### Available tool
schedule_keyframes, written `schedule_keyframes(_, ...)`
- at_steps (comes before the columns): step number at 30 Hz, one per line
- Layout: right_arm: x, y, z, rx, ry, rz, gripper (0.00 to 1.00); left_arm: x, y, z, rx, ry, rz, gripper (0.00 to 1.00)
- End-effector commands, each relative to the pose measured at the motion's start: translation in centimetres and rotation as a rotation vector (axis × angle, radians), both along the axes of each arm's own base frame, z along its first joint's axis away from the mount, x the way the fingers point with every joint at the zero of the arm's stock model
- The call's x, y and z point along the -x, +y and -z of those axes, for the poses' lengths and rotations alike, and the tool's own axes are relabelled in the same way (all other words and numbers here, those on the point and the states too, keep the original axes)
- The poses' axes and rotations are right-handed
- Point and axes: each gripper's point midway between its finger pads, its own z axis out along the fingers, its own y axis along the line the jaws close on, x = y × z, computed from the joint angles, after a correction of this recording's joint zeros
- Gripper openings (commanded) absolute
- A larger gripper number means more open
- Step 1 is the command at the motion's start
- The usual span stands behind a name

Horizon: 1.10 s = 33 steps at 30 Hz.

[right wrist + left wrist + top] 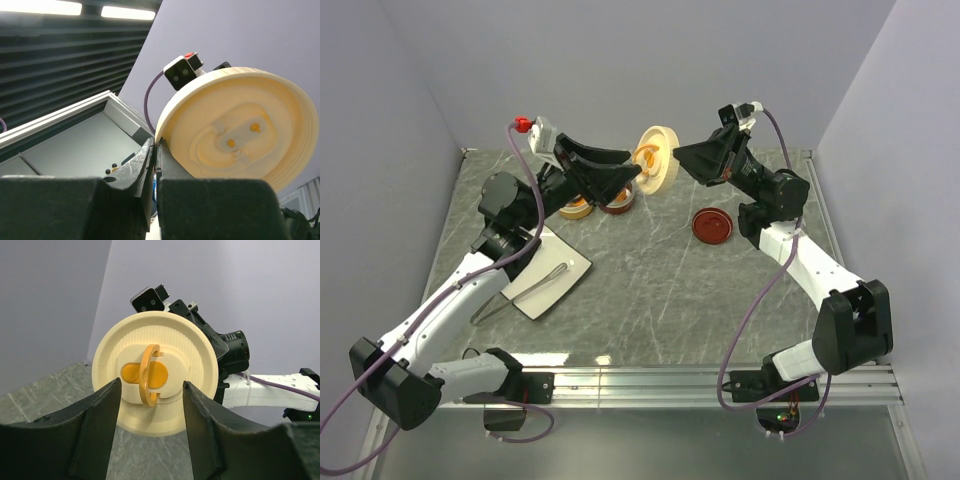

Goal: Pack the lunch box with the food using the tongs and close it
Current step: Pass the lid of the lunch box from the right arm to the left

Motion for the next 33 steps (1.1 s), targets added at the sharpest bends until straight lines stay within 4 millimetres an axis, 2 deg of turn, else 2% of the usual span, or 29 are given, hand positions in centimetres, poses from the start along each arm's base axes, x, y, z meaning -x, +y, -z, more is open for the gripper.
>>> schedule_keyframes(1,2.0,-1.2,-1.7,-0.069,-0.13,0.02,0.0,0.4,0.3,-2.4,0.05,-0.018,0.01,0.58)
schedule_keyframes(10,2.0,-1.1,-1.6,-0.072,-0.122,0.021,0.0,0.7,-1.0,-2.6,0.054,-0.015,0.059,0.55)
schedule_keyframes(17,2.4,-1.1,-1.7,-0.072,-0.121,0.014,0.0,0.8,-1.9,-2.1,0.049,-0.005,0.081,0.46)
schedule_keyframes(20,2.5,-1.3,-1.6,-0.079,-0.107,0.015,0.0,0.8,-1.9,-1.9,0.043,-0.009,0.084,0.38)
schedule_keyframes(26,2.6,-1.1,-1.5,-0.058,-0.103,0.011,0.0,1.1,-1.6,-2.4,0.051,-0.022,0.078,0.15)
schedule_keyframes(27,2.7,-1.0,-1.4,-0.049,-0.104,0.009,0.0,1.2,-1.6,-2.5,0.049,-0.027,0.08,0.07)
schedule_keyframes(28,2.7,-0.9,-1.4,-0.042,-0.107,0.012,0.0,1.2,-1.6,-2.5,0.044,-0.035,0.079,0.03)
schedule_keyframes(32,2.2,-0.5,-0.7,0.003,-0.084,0.018,0.01,1.1,-1.3,-1.9,0.03,-0.024,0.07,0.01)
schedule_keyframes(33,2.1,-0.5,-0.6,0.013,-0.08,0.021,0.12,1.1,-1.2,-1.7,0.024,-0.015,0.067,0.01)
